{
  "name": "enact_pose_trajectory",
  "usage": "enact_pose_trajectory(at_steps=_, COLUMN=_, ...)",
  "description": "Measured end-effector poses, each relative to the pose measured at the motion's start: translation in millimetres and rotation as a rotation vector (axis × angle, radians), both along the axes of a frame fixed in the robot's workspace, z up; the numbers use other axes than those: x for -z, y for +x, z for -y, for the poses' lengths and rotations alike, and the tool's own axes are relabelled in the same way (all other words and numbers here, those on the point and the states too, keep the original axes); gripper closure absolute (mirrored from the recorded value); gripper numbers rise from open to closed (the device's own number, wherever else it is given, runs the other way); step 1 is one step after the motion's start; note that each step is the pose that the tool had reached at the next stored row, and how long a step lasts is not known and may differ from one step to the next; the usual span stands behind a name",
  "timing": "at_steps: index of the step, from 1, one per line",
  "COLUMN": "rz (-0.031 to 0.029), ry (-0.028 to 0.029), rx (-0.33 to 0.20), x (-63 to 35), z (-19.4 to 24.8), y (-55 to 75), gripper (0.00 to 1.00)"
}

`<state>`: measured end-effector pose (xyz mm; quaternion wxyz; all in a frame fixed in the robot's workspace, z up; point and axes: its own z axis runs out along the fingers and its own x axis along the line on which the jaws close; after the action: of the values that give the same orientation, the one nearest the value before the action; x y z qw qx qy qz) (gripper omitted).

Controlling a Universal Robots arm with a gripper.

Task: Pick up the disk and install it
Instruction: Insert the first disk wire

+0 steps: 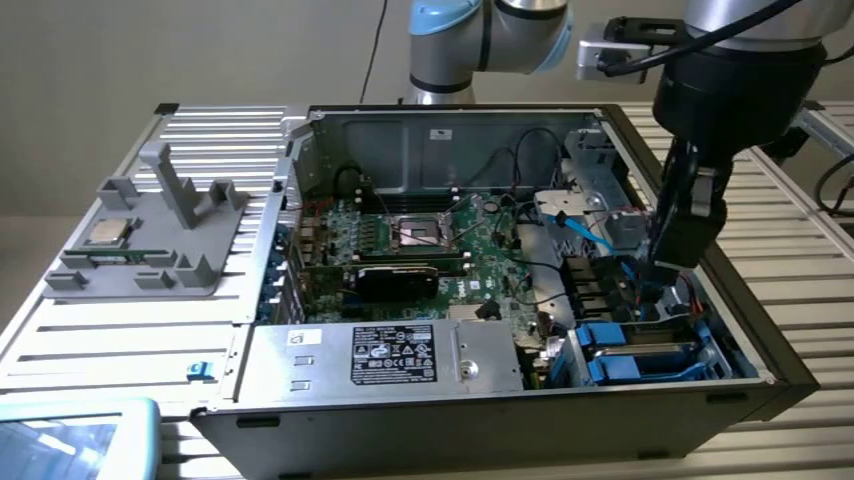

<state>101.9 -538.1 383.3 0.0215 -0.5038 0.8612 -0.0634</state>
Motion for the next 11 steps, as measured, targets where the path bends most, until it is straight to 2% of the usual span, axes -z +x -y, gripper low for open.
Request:
enact_pose_trajectory(at_steps=3, rz=0.0001, ry=0.0000, rx=0.000, x=-10.8, z=0.7, y=1.1, gripper=0.44)
enact_pose_trajectory(at_steps=7, rz=-0.0007, ry=0.0004, rx=0.000, x=-22.4, z=4.8, y=4.1, gripper=0.44)
enact_pose_trajectory(at_steps=11, rz=-0.0012, ry=0.0060, rx=0.000, x=-23.4, z=8.3, y=5.0, gripper=0.44)
